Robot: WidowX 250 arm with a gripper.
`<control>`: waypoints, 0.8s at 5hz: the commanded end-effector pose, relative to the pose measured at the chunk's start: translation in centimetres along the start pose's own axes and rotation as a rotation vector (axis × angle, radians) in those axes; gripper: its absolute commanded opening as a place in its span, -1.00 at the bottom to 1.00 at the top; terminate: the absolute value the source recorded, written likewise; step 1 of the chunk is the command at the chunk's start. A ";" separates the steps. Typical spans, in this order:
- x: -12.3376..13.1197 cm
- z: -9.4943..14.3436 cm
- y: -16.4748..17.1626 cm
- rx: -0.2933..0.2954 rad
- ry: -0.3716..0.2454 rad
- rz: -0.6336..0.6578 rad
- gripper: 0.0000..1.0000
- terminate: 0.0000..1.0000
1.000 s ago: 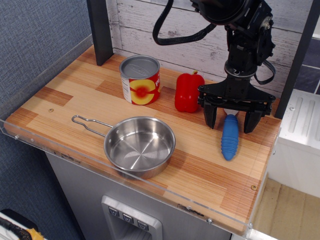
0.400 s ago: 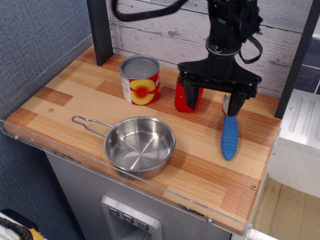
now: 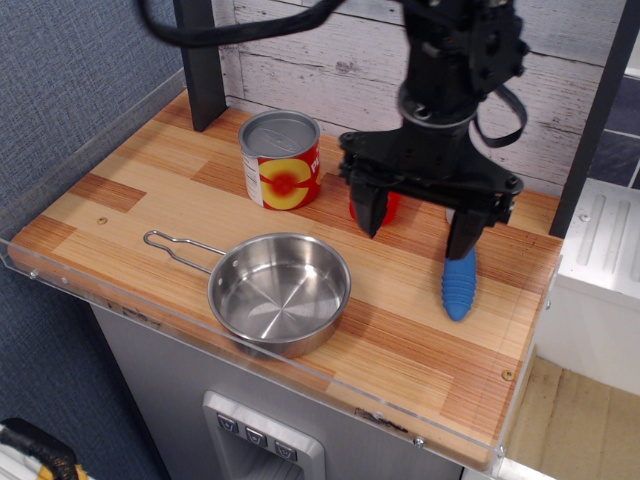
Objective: Put the fork on the right side of the pot
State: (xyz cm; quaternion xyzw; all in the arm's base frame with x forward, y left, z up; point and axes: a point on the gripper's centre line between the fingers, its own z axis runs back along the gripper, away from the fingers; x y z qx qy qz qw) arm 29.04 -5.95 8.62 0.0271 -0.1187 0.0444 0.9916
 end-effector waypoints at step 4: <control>-6.5 4.1 -0.3 -0.024 -0.094 -0.150 1.00 1.00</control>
